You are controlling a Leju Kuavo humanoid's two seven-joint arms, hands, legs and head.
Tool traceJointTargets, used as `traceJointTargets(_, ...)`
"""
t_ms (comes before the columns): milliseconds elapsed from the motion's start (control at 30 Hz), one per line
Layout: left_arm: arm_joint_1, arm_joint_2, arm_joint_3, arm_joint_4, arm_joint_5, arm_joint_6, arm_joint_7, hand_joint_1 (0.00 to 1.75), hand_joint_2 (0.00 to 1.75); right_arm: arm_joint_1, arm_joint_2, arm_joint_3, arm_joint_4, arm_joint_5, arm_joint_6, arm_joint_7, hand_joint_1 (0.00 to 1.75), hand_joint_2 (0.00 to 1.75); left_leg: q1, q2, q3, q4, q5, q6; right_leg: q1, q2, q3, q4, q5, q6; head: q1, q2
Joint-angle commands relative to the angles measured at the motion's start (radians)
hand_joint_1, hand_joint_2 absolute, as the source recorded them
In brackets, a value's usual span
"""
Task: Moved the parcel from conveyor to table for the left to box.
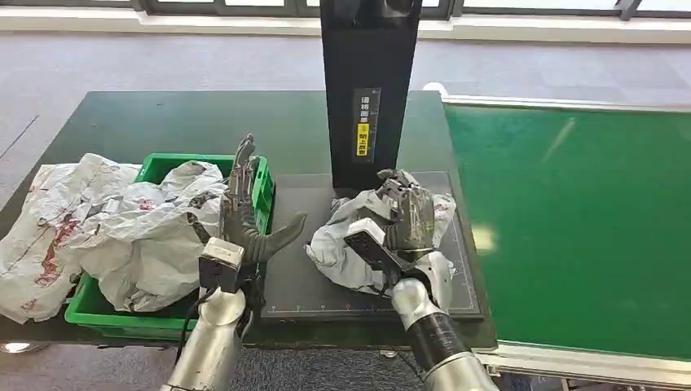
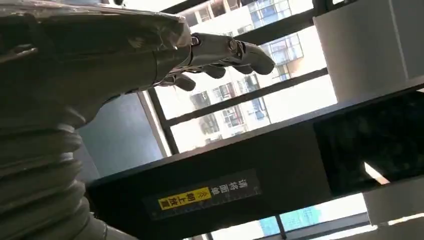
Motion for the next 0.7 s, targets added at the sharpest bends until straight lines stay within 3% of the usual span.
traceJointTargets(33,0.035,-0.003,-0.03,0.033,-0.003,0.013,0.002,0.0,1.75,-0.087,-0.013,0.036,0.217,-0.002,-0.004,0.006,0.0,0.0,0.0,0.002,0.003,-0.001,-0.001,0.001,0.0,0.002,0.003,-0.001,0.0,0.0,0.0,0.0)
traceJointTargets(200,0.046,-0.002,-0.033,0.02,-0.004,0.022,0.002,0.0,1.75,-0.08,-0.016,0.027,0.199,-0.007,0.001,0.011,0.0,0.0,0.0,0.003,0.008,-0.002,-0.002,0.001,0.001,0.003,0.008,-0.003,-0.001,0.0,0.0,0.0)
traceJointTargets(267,0.056,-0.005,-0.039,0.012,-0.013,0.022,0.002,0.0,1.75,-0.043,-0.019,0.005,0.117,-0.05,-0.025,-0.063,0.0,0.0,0.001,0.004,0.011,-0.004,-0.003,0.001,0.001,0.004,0.011,-0.005,-0.001,-0.001,0.0,0.0)
traceJointTargets(333,0.057,-0.008,-0.041,0.015,-0.017,0.027,0.002,0.0,1.75,-0.005,-0.024,-0.006,0.036,-0.101,-0.016,-0.112,0.0,0.0,0.0,0.001,0.005,-0.002,-0.001,0.001,0.0,0.001,0.005,-0.003,-0.001,0.0,0.0,0.0)
traceJointTargets(433,0.06,-0.007,-0.042,0.016,-0.016,0.039,0.002,0.0,1.75,0.031,-0.043,0.0,-0.043,-0.126,0.038,-0.095,0.0,0.0,0.0,-0.001,0.006,-0.002,-0.002,0.001,0.001,-0.001,0.006,-0.003,-0.002,0.0,0.0,0.0)
traceJointTargets(600,0.061,-0.007,-0.039,0.013,-0.016,0.038,0.002,0.0,1.75,0.048,-0.051,-0.004,-0.079,-0.16,0.041,-0.112,0.0,0.0,0.0,0.0,0.003,-0.001,-0.001,0.001,0.0,0.0,0.003,-0.002,-0.001,0.0,0.0,0.0)
traceJointTargets(700,0.059,-0.014,-0.032,0.015,-0.03,0.033,0.002,0.0,1.75,0.087,-0.082,0.067,-0.186,-0.258,-0.001,-0.112,0.0,0.0,0.0,0.001,0.006,-0.002,-0.002,0.001,0.0,0.001,0.007,-0.004,-0.001,0.0,0.0,0.0)
